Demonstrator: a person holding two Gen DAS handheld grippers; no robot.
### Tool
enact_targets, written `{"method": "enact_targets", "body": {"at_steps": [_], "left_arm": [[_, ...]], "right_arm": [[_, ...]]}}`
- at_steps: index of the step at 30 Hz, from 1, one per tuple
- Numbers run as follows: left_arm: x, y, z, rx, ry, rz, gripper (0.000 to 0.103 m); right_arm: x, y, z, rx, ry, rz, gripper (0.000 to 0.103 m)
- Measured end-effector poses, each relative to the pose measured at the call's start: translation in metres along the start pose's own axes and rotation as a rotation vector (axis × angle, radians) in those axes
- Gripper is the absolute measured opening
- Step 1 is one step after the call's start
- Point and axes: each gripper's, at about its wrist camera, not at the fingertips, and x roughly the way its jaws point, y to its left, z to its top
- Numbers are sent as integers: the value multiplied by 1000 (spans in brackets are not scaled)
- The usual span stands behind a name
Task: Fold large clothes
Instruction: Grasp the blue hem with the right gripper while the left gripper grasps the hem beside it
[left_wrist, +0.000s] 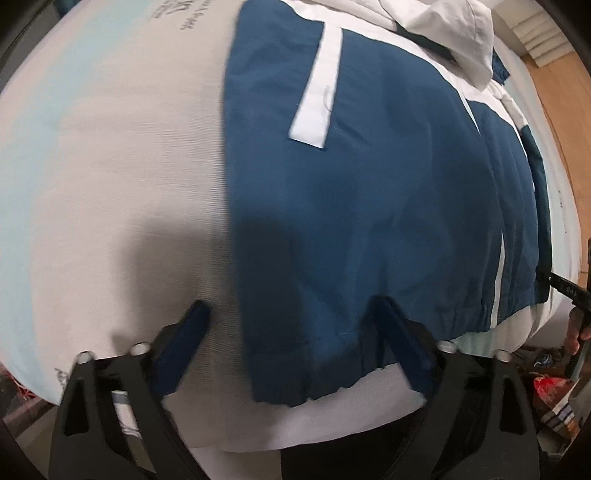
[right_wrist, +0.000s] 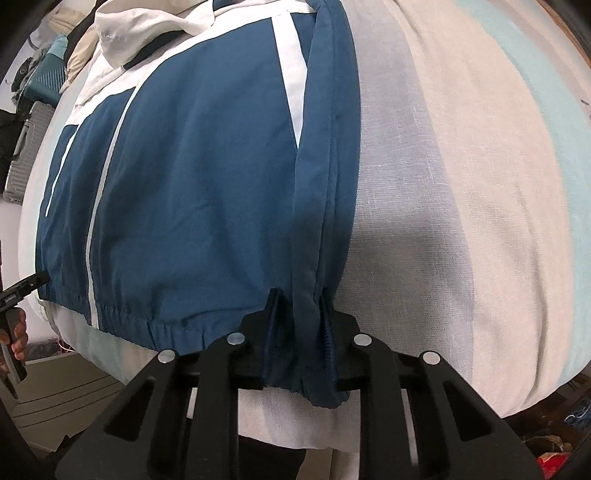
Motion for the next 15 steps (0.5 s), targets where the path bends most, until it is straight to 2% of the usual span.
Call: {"method": "enact_targets", "body": {"at_steps": [4, 7, 9, 12, 15], "left_arm": [[2, -13, 2, 48, 11, -24, 49], [8, -21, 6, 63, 24, -12, 48], [17, -24, 13, 45, 37, -10, 51], [24, -27, 16, 45, 48, 8, 54], [27, -35, 18, 50, 37, 31, 52]], "right_arm": [[1, -6, 1, -1, 2, 8, 22], [4, -13, 1, 21, 7, 10, 28], [6, -18, 2, 40, 12, 18, 32], [11, -22, 3, 38, 24, 24, 35], [12, -25, 4, 32, 33, 25, 35]]}}
